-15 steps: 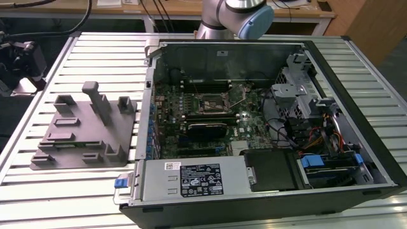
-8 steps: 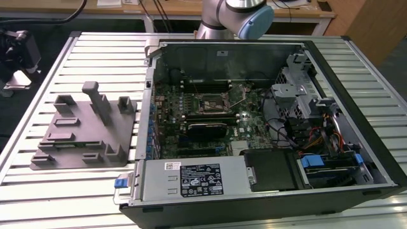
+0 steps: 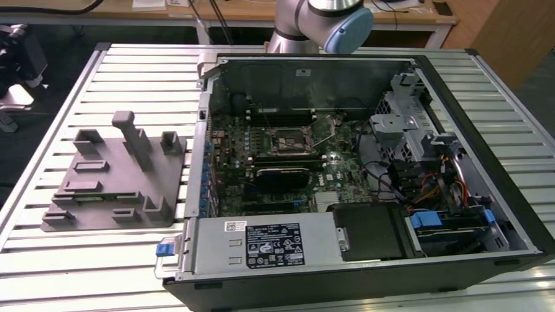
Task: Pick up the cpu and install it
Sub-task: 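Pick up the cpu and move it towards the insertion slot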
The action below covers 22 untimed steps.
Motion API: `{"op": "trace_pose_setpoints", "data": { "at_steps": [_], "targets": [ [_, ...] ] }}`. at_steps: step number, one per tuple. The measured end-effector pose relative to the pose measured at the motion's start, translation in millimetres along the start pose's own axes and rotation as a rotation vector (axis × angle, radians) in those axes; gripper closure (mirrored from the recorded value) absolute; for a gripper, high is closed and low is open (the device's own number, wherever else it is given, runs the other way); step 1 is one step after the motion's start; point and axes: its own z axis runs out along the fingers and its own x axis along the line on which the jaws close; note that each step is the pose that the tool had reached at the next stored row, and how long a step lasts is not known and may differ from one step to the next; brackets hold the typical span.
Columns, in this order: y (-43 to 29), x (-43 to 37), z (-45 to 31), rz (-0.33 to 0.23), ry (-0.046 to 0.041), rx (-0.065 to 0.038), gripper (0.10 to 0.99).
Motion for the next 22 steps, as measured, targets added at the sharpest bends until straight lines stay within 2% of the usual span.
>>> {"op": "trace_pose_setpoints", "data": {
  "at_steps": [15,20,22],
  "targets": [
    [3.0,-1.2,-41.1,0.000,-0.0006,0.000,0.545],
    [4.3,-1.5,-53.1,0.000,-0.0007,0.000,0.545],
    [4.5,-1.5,-55.7,0.000,-0.0010,0.000,0.545]
  ]
}}
